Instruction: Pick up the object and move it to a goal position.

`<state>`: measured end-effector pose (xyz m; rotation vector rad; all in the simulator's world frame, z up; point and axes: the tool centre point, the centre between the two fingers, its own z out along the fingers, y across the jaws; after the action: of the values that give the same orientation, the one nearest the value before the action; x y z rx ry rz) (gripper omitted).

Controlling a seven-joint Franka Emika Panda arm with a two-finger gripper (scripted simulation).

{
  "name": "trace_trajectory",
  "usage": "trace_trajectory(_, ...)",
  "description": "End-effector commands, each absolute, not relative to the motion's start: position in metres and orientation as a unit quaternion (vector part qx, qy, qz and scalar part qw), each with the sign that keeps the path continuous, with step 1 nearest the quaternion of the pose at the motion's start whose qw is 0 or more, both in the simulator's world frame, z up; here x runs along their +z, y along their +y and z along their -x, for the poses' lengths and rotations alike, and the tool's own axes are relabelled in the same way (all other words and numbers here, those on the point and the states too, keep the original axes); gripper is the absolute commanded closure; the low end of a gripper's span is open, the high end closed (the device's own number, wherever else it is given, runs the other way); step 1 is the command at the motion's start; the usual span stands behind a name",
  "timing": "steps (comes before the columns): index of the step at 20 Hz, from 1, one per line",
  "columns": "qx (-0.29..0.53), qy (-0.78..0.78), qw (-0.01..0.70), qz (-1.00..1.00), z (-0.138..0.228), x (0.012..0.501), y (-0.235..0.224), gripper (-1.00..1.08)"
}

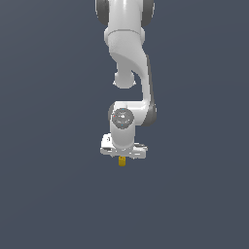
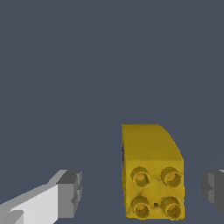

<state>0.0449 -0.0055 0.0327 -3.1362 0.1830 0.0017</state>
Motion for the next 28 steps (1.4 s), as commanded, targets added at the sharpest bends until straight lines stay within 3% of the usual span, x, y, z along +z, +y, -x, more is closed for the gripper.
trace_trajectory(1,0.000,0.058,0.000,0.998,-0.045,0.025,-0.005,-0.92)
trace_trajectory(5,0.000,0.059,0.000,0.998,-0.046,0.022,-0.006,-0.92)
trace_trajectory(6,0.000,0.059,0.000,0.998,-0.046,0.022,-0.006,1.08)
trace_trajectory(19,0.000,0.059,0.000,0.998,-0.047,0.025,-0.007,1.08)
trace_trajectory(28,0.000,0.059,0.000,0.998,-0.060,0.066,-0.033,1.08)
